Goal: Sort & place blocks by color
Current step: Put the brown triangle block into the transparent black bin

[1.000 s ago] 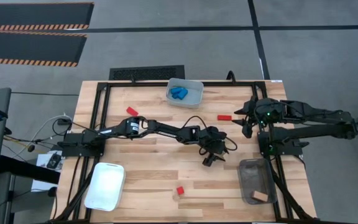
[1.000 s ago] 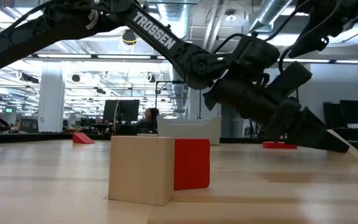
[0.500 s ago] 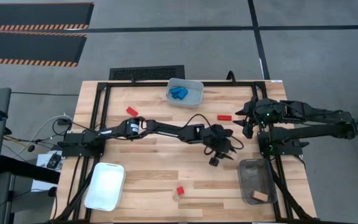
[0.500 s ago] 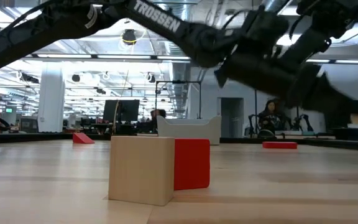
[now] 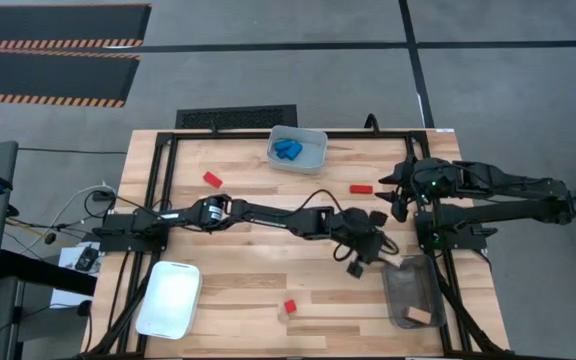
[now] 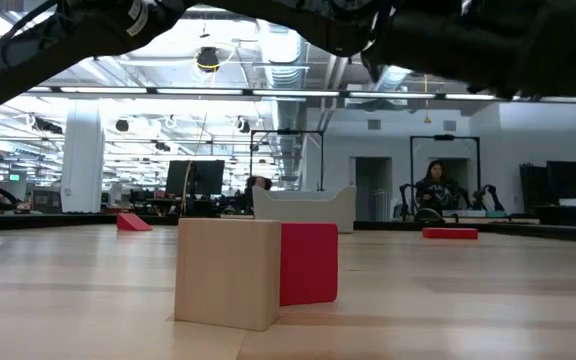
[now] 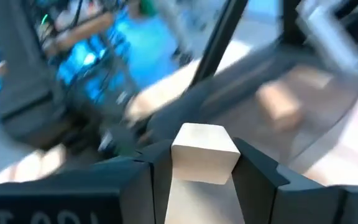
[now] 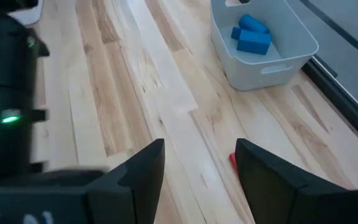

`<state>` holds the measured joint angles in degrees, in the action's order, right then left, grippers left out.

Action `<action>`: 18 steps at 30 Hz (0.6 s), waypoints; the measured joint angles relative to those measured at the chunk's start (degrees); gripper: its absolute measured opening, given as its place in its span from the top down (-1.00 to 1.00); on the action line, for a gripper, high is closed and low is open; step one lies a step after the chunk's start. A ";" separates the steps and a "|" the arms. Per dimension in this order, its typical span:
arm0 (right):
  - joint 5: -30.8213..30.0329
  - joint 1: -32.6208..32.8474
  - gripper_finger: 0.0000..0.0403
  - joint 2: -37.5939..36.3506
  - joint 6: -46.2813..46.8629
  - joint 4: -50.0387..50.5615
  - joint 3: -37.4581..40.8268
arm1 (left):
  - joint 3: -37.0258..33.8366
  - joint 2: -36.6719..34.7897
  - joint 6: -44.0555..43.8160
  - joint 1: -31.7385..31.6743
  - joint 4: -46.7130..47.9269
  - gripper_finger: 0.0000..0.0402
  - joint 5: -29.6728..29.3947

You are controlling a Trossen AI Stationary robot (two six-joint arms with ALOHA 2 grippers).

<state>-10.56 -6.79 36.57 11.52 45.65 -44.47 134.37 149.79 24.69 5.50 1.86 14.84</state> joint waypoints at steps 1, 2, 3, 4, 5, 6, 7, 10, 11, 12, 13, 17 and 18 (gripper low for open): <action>-0.03 0.00 -0.09 -0.01 -0.01 -0.12 0.00 | 0.07 0.42 -0.78 0.33 -2.64 0.40 1.18; -0.03 0.00 -0.09 -0.01 -0.01 -0.32 0.00 | 0.09 0.76 -1.61 0.69 -4.34 0.40 1.45; -0.03 0.00 -0.09 0.03 -0.01 -0.62 0.00 | 0.09 1.44 -2.40 1.05 -7.04 0.40 1.39; -0.03 0.02 -0.09 0.03 -0.07 -0.99 0.00 | 0.09 2.08 -3.10 1.39 -9.67 0.40 1.06; -0.03 0.00 -0.09 0.03 -0.14 -1.41 0.00 | 0.09 2.88 -3.73 1.69 -11.47 0.40 0.33; -0.03 0.00 -0.09 0.03 -0.16 -1.70 0.00 | 0.08 3.76 -4.18 2.03 -14.02 0.39 -0.71; -0.03 0.00 -0.09 0.04 -0.29 -1.78 0.00 | 0.09 4.60 -4.28 2.25 -15.32 0.38 -1.91; -0.03 0.00 -0.09 0.08 -0.43 -1.77 0.00 | -0.10 6.38 -4.34 2.76 -17.02 0.32 -6.00; -0.03 0.00 -0.09 0.05 -0.43 -1.77 0.00 | -0.13 6.76 -4.37 2.88 -17.28 0.29 -7.01; -0.03 0.02 -0.09 0.06 -0.43 -1.77 0.00 | -0.13 6.96 -4.38 2.92 -17.93 0.26 -7.70; -0.03 0.02 -0.09 0.08 -0.43 -1.77 0.00 | -0.13 6.96 -4.49 2.94 -17.93 0.22 -8.12; -0.03 0.02 -0.09 0.08 -0.84 -1.77 0.00 | -0.07 6.96 -5.54 2.92 -18.21 0.05 -8.12; -0.03 0.02 -0.09 0.08 -0.86 -1.77 0.00 | -0.07 6.96 -5.62 2.92 -18.18 0.01 -8.15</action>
<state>-10.59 -6.76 36.64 10.66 43.88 -44.47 134.30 156.75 19.07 8.42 -16.32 6.70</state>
